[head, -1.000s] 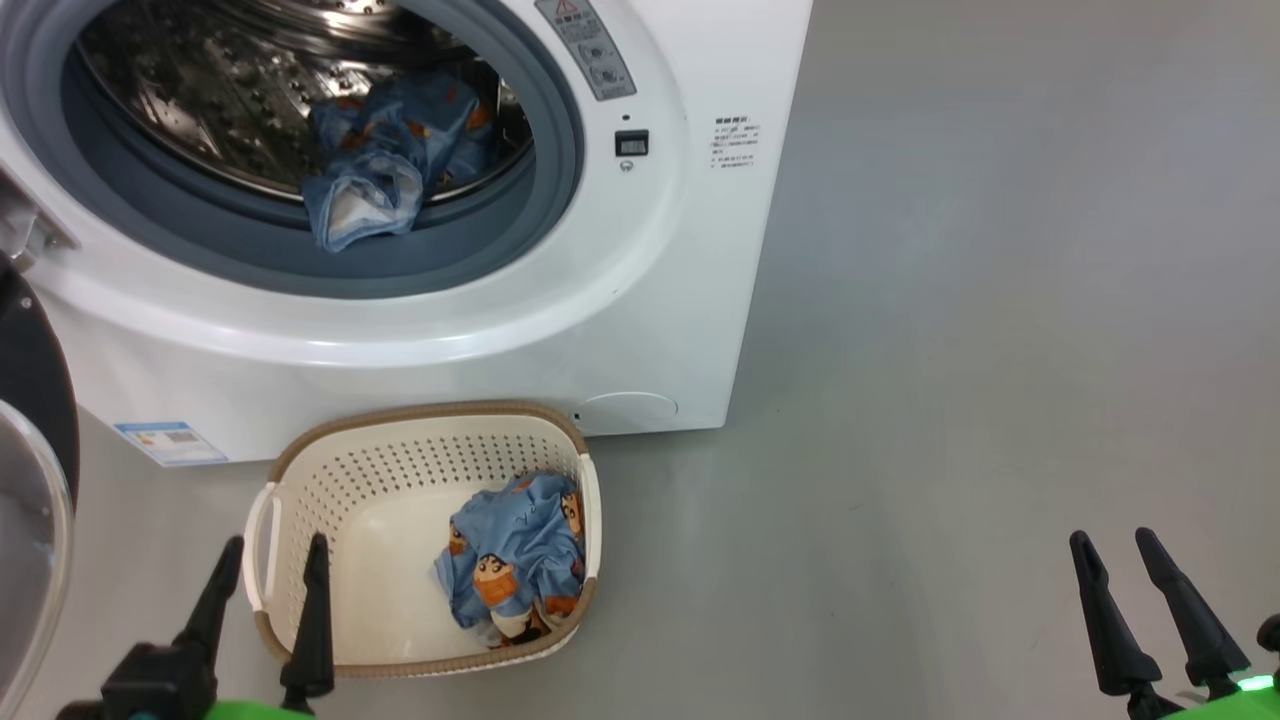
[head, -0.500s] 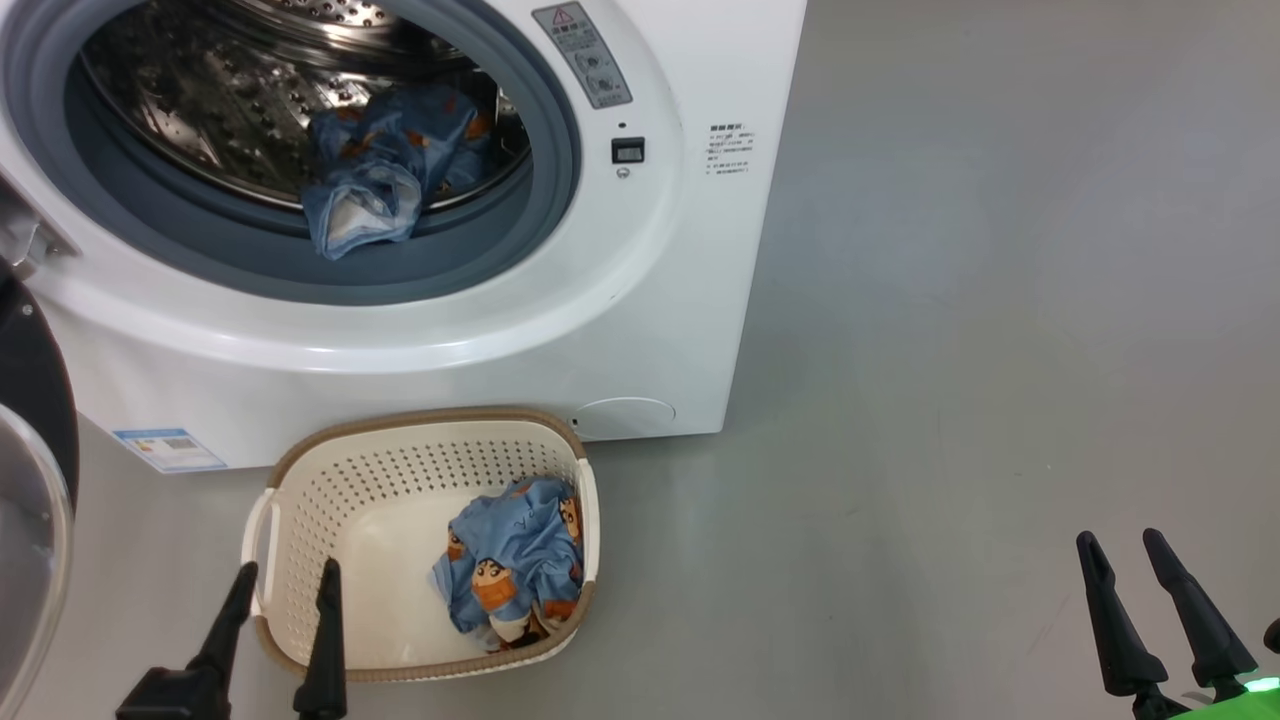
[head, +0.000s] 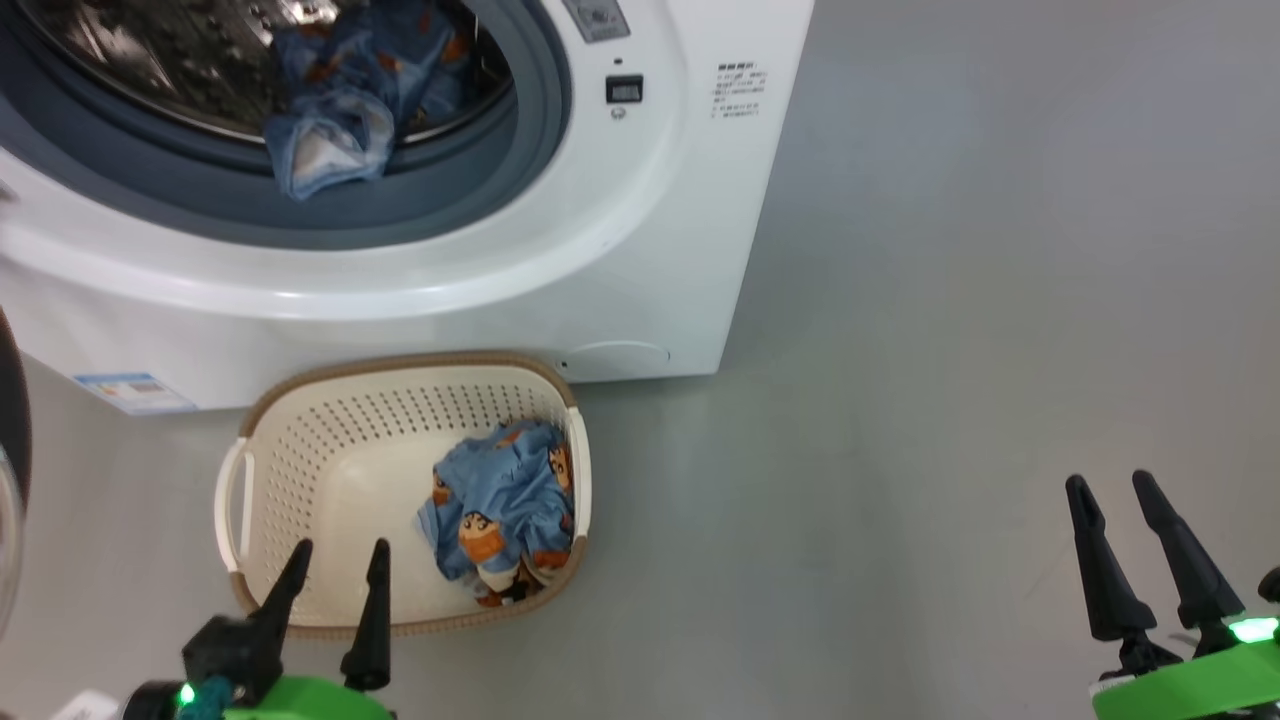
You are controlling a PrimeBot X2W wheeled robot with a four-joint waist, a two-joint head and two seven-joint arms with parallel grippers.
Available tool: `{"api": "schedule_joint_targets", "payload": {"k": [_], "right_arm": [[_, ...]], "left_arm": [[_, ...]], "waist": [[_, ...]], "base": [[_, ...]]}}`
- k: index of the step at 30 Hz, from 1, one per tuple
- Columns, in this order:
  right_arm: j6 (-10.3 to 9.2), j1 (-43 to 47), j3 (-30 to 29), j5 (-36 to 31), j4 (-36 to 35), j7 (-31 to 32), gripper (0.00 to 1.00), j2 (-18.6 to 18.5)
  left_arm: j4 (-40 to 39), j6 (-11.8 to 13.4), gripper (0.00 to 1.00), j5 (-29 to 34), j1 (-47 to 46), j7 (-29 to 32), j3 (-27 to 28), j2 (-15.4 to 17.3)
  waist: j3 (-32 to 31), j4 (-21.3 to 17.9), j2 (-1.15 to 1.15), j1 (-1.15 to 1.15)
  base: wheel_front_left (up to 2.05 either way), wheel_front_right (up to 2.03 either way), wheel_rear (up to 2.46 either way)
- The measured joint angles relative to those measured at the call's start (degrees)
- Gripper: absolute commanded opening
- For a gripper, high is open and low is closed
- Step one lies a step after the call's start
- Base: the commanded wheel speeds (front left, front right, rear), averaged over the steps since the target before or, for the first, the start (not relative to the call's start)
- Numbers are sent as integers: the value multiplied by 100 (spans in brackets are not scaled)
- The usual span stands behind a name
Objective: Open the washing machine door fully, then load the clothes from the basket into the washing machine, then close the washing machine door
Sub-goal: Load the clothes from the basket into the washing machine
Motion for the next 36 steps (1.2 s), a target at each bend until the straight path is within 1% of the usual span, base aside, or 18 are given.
{"api": "schedule_joint_targets", "payload": {"k": [5,12,20,24,29,36], "right_arm": [[0,-326,25,11,-49,0,100,2],[0,-647,23,44,-76,0,100,35],[0,-986,88,54,-105,0,100,107],[0,-1072,107,80,-122,0,100,109],[0,-1215,140,148,-164,0,100,112],[0,-1395,292,149,-231,0,100,113]], "left_arm": [[777,-70,100,-14,-683,0,-223,-3],[1884,-229,100,25,-1600,0,-324,-10],[2992,-364,100,383,-2533,1,-393,-12],[3409,-446,100,471,-2917,1,-461,-12],[3740,-506,100,572,-3414,0,-553,-10],[4192,-564,100,604,-3852,0,-620,37]], "waist": [[423,-13,0,0],[955,-59,0,0],[1531,-170,0,1],[1776,-243,0,0],[2061,-322,0,0],[2378,-455,0,0]], "base": [[0,0,0],[0,0,0],[0,0,0],[0,0,0],[0,0,0],[0,0,0]]}}
